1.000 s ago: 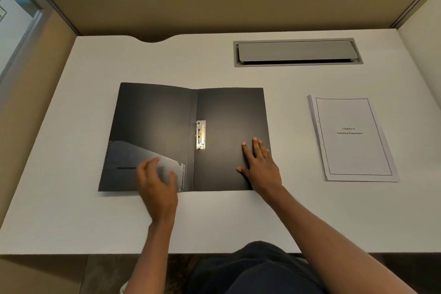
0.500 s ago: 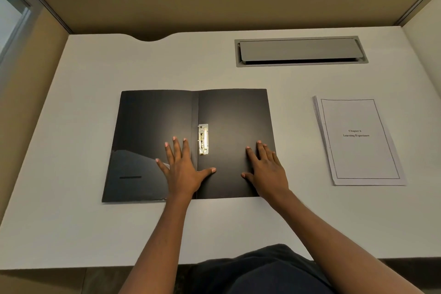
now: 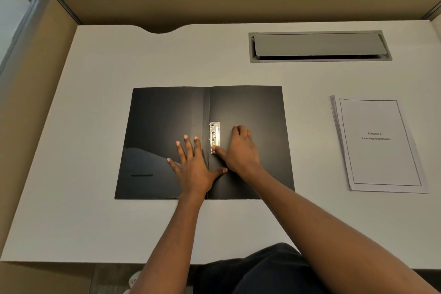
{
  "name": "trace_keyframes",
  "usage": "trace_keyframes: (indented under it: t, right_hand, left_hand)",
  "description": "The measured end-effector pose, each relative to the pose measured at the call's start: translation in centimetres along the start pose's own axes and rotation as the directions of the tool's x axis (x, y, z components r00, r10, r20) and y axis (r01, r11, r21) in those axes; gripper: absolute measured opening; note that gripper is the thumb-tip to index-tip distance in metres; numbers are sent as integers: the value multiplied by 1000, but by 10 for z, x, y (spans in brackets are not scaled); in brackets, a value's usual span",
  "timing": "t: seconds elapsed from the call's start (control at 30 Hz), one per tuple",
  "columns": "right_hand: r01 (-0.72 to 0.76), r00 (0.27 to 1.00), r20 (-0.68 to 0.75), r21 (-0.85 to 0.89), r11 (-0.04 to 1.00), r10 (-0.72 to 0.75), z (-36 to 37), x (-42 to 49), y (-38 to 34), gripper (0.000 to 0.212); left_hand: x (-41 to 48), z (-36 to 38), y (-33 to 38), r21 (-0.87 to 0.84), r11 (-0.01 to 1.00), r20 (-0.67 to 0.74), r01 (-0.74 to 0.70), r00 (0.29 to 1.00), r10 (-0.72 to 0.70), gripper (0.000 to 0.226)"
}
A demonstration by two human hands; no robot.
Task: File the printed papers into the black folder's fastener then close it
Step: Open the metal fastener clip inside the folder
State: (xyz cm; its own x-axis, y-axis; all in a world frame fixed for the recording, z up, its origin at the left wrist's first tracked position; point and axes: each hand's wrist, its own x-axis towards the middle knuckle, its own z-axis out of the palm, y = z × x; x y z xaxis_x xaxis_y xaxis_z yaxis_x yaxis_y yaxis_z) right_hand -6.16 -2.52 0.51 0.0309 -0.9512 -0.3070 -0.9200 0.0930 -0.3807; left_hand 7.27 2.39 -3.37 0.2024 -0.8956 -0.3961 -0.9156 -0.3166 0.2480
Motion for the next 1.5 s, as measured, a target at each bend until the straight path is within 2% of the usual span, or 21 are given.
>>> trace_keyframes:
  t: [0.13,0.23,0.7,0.93,1.03,1.13,1.2,1.5]
  right_hand:
    - [-37,999,-22,-135,990,35,11,1,-7,94]
    - [-57,997,-53,-180,982,48,16,2,-11,95]
    - [-109,993,-64,-185,977,99,17,8,-24,86]
    - [-68,997,-23,3,998,68,0,6,-16,81]
    - [49,998,-50,197,979,-40,-4,5,-19,55]
    - [109,994,-41,421,901,-101,-6,9,-25,22]
    - [123,992,-65,497,859,-105,-8,15,-29,14]
    - [133,991,-78,461,877,-110,-20,62,-35,19]
  left_hand:
    - [3,2,0,-5,1000,0,17,1000,-17,134]
    - [5,3,-1,-21,1000,-8,23,1000,-23,133]
    - [5,7,-4,2,1000,-31,25,999,-25,130]
    - [3,4,-3,-30,999,-18,12,1000,-13,137]
    - [3,3,-2,-29,999,-17,15,1000,-16,137]
    - [3,2,-1,-13,1000,-12,21,1000,-21,137]
    - [2,2,-2,-9,1000,-14,18,1000,-18,137]
    - [3,4,-2,12,1000,-18,19,1000,-19,136]
